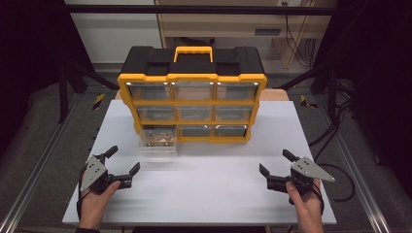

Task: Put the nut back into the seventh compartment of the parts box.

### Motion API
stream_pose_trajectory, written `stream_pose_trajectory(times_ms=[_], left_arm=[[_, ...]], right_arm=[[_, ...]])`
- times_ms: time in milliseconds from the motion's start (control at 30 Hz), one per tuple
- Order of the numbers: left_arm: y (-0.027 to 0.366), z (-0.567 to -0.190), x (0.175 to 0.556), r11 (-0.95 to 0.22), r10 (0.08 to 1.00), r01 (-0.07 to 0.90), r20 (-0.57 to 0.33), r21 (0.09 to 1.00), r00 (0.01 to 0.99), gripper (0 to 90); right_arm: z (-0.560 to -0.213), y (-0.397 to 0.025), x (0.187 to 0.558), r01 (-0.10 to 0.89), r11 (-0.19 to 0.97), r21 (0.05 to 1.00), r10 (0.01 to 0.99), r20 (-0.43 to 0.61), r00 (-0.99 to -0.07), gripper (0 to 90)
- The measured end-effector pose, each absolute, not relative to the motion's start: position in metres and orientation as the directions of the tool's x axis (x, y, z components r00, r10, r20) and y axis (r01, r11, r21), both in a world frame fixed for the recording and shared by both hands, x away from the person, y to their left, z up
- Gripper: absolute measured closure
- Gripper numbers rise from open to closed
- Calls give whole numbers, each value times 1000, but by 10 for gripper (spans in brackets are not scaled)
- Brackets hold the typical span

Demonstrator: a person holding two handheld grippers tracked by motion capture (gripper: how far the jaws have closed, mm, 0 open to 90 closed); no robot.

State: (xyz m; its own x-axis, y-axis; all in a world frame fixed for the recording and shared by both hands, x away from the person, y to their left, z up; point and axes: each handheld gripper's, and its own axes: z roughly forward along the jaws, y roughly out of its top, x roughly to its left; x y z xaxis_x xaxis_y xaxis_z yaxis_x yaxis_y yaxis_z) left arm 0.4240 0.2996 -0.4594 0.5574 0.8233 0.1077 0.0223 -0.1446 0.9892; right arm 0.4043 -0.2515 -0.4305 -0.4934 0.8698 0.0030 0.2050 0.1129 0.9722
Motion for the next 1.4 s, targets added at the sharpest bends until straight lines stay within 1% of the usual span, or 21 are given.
stream_pose_trajectory(times_ms=[67, 167, 233, 600, 700, 767, 967, 1033, 1133, 1233, 1400], left_arm=[[299, -459, 424, -146, 823, 23, 109, 989, 558, 13], [299, -459, 424, -144, 823, 21, 108, 989, 558, 13], [299, -459, 424, -146, 822, 21, 109, 989, 559, 13], [296, -458, 422, -146, 816, 27, 105, 989, 569, 12], [293, -458, 423, -132, 811, 35, 88, 991, 578, 13], [291, -458, 424, -149, 806, 38, 99, 988, 584, 14], [284, -458, 423, -149, 804, 46, 94, 988, 588, 18], [282, -457, 423, -130, 804, 52, 75, 990, 590, 20], [278, -457, 422, -134, 801, 54, 76, 990, 593, 21], [274, -457, 422, -133, 796, 60, 70, 989, 601, 24], [265, -455, 420, -157, 786, 58, 90, 986, 612, 33]], right_arm=[[-432, -250, 404, 216, 100, 971, 868, 21, -496, 37], [-434, -249, 405, 211, 108, 971, 866, 12, -500, 37], [-436, -247, 404, 221, 97, 970, 864, 28, -503, 37], [-443, -241, 408, 207, 114, 972, 848, 14, -530, 36], [-447, -237, 410, 206, 114, 972, 840, 16, -543, 36], [-449, -235, 412, 202, 123, 972, 832, 10, -554, 36], [-456, -224, 417, 189, 137, 972, 796, 5, -605, 38], [-456, -220, 419, 181, 139, 974, 784, 4, -621, 38], [-458, -218, 421, 165, 140, 976, 774, -4, -634, 40], [-458, -218, 422, 172, 128, 977, 776, 9, -631, 40], [-461, -216, 421, 180, 142, 973, 777, 3, -629, 40]])
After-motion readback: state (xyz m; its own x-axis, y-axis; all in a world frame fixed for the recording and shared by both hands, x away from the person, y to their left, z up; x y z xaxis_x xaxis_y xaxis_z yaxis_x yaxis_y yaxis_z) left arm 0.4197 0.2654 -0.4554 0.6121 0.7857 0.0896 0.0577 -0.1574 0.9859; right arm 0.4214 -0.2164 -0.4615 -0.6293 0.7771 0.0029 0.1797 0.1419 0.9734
